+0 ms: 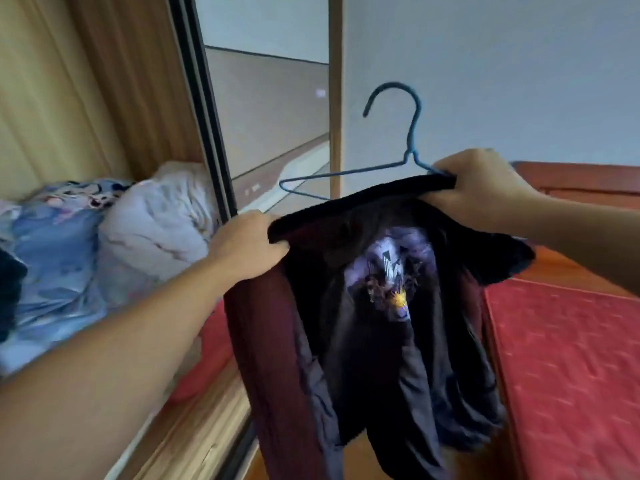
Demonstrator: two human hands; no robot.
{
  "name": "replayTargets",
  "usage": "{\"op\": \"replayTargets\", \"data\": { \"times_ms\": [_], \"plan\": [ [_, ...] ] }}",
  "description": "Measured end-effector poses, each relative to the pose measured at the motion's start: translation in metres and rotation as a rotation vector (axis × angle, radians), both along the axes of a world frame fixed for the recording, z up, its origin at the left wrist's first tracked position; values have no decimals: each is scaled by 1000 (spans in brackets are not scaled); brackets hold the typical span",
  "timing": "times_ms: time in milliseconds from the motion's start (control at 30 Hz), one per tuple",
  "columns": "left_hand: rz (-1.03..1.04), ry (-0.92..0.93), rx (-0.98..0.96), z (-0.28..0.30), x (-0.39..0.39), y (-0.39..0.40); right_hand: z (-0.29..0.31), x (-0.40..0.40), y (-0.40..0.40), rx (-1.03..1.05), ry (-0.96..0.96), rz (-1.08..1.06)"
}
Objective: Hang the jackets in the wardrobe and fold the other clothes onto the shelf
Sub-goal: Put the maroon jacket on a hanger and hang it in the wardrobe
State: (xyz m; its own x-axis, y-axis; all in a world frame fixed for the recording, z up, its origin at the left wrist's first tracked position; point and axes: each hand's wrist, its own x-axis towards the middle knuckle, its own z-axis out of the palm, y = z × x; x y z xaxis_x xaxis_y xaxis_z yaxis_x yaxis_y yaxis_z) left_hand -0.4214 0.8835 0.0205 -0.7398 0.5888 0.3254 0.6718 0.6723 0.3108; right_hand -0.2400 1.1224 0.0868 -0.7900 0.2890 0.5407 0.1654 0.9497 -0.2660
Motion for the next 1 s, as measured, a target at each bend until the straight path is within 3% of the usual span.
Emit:
{"op": "replayTargets", "data": {
  "times_ms": [200,500,633,733,800,1000],
  "plan": [
    [-135,-379,132,-59,75,74,-3,115,25,31,-53,-240],
    [-467,-973,304,-20,218,133,-67,300,65,-209,-122,-541],
    [-582,-1010,256,-2,294,163,-101,381,62,-341,-113,-649],
    [-547,-927,151,-2,336,185,-115,433,49,-411,-111,-708],
    [-522,-1016,109,-6,364,196,-121,463,39,-442,-98,-767],
    [-731,-1191,253,16,462,225,-96,550,31,-538,-35,-863]
  ]
}}
